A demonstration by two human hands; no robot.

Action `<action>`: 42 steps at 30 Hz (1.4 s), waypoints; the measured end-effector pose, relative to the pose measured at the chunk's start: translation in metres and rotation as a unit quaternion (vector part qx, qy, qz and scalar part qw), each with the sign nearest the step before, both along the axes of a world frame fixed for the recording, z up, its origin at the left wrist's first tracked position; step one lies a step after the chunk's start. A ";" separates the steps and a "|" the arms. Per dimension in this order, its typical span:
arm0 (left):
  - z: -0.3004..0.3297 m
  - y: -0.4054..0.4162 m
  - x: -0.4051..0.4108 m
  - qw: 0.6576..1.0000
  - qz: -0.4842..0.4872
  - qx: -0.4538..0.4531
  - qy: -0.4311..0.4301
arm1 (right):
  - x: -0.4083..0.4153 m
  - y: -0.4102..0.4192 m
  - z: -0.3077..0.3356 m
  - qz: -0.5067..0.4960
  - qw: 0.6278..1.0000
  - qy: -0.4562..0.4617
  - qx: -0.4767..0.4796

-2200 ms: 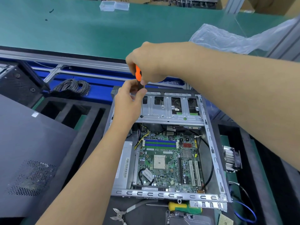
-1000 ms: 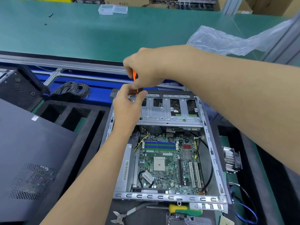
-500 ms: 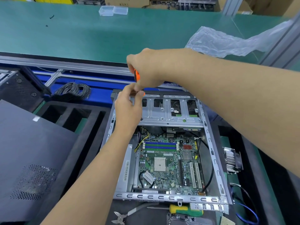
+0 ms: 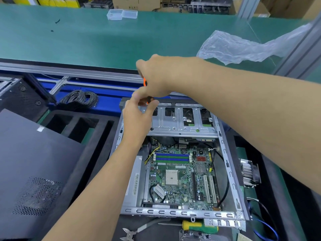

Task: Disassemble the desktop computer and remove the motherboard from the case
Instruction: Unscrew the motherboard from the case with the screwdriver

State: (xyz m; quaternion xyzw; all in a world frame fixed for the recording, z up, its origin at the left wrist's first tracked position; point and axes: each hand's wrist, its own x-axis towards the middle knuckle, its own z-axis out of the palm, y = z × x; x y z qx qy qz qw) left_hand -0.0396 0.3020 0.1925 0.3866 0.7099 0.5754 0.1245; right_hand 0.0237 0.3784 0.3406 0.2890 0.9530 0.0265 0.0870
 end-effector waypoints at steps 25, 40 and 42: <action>-0.004 -0.002 0.004 0.999 0.008 0.011 0.030 | -0.002 0.009 -0.002 0.050 0.998 0.020 -0.010; -0.003 -0.005 0.007 1.000 0.001 0.014 0.024 | -0.001 0.008 -0.003 0.064 0.997 0.025 -0.027; 0.000 -0.003 0.006 1.000 0.010 0.018 0.012 | 0.001 0.008 -0.005 0.039 0.999 0.029 -0.009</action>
